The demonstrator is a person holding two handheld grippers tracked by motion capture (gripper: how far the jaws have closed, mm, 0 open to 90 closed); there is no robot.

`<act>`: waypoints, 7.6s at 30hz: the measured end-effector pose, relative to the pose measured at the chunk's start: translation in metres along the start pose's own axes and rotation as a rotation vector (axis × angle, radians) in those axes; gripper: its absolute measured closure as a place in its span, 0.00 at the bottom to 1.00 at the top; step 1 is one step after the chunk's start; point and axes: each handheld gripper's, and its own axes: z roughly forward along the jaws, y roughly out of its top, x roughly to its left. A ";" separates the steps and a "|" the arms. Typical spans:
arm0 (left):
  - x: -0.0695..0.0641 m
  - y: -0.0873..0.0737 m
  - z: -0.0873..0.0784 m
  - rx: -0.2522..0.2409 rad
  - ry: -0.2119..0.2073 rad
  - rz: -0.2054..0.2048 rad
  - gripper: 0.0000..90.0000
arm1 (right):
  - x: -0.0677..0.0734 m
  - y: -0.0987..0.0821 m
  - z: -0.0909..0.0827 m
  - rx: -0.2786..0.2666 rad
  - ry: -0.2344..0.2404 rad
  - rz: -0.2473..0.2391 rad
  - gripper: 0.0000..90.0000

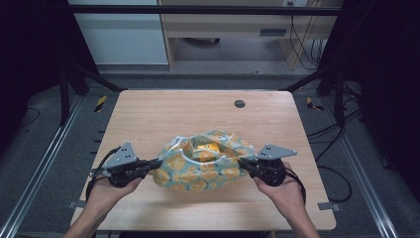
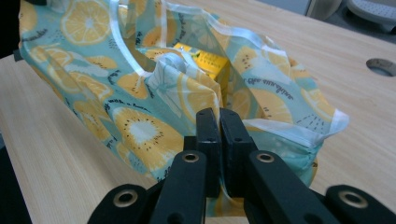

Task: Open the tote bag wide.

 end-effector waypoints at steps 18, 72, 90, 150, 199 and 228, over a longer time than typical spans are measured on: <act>-0.008 -0.031 0.017 0.071 -0.023 -0.004 1.00 | -0.006 -0.024 0.010 0.055 0.005 0.025 0.98; -0.010 -0.057 0.039 0.162 0.057 0.032 1.00 | -0.025 0.023 0.072 0.186 -0.111 -0.127 0.74; 0.003 -0.050 0.051 0.155 0.103 0.037 1.00 | -0.077 0.033 0.103 0.171 -0.143 0.079 0.99; -0.005 -0.071 0.069 0.279 0.045 0.029 1.00 | -0.079 0.000 0.141 0.324 -0.154 0.046 0.95; 0.033 -0.001 0.127 0.201 0.080 0.032 0.42 | 0.005 -0.034 0.074 0.175 -0.082 -0.110 0.24; 0.055 -0.008 0.147 0.203 0.224 -0.057 0.99 | -0.007 -0.061 0.068 0.263 0.016 -0.086 1.00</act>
